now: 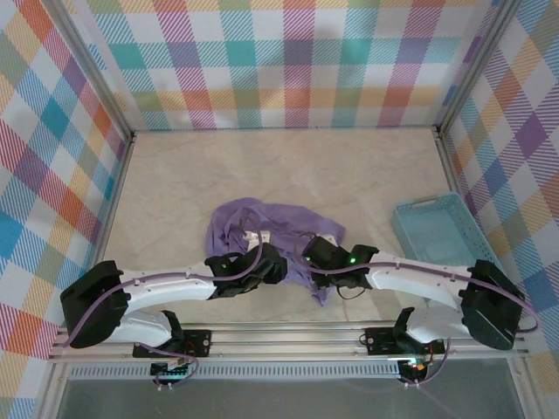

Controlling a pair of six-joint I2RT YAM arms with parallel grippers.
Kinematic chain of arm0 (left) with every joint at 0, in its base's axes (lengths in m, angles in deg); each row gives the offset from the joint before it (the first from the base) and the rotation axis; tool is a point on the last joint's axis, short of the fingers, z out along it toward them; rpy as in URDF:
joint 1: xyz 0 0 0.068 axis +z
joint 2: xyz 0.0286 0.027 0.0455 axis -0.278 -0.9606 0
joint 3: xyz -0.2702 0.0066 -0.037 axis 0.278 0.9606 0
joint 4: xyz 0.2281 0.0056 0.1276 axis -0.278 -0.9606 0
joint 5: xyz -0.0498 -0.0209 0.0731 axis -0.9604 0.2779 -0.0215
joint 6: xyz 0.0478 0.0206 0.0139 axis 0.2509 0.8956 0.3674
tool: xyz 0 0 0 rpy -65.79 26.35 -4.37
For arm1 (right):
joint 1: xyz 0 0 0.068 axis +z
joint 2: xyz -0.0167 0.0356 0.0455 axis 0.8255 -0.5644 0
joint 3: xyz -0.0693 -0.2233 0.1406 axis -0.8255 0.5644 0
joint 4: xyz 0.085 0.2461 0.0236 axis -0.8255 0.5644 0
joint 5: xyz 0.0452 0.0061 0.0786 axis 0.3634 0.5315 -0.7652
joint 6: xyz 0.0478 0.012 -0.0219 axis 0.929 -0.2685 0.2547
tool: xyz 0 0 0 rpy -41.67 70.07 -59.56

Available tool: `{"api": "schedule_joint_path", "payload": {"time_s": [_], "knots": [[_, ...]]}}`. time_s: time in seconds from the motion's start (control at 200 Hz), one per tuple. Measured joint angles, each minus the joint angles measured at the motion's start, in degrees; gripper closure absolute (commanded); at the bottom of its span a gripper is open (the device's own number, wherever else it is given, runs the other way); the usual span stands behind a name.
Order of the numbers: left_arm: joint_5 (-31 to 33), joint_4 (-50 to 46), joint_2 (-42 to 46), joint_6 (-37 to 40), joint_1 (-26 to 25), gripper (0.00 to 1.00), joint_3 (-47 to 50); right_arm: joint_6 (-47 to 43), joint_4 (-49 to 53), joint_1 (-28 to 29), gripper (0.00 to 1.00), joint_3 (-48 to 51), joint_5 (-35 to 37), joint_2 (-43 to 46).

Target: Fold the inside-out t-shirt

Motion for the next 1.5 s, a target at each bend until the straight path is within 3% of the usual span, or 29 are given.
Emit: {"api": "schedule_joint_path", "payload": {"time_s": [0.09, 0.27, 0.64, 0.865, 1.02, 1.09, 1.5], "knots": [[-0.9, 1.4, -1.3, 0.5, -0.6, 0.43, -0.2, 0.2, 0.0, -0.8, 1.0, 0.0, 0.2, 4.2], [-1.7, 2.3, -6.4, 2.1, -3.2, 0.42, -3.6, 0.2, -0.8, -4.5, 1.0, 1.0, -2.3, 12.5], [-2.3, 2.4, -15.6, 3.3, -4.2, 0.43, -12.7, 0.3, -1.4, -7.4, 1.0, 3.5, -5.9, 13.8], [-2.1, -0.1, -18.6, 3.3, -4.2, 0.67, -15.0, 0.4, -1.5, -7.9, 1.0, 3.5, -5.4, 14.6], [-0.8, -1.2, -18.5, 3.1, -4.3, 0.92, -14.9, 1.1, -0.8, -10.3, 1.0, 3.5, -5.0, 14.8], [-0.4, -1.4, -17.9, 3.1, -4.3, 0.99, -14.4, 1.3, -0.8, -11.5, 1.0, 3.5, -5.0, 14.9], [0.2, 6.6, -4.0, 2.9, -7.3, 1.0, 0.6, -0.9, -1.1, -20.3, 1.0, 3.5, -7.3, 10.8]]}}
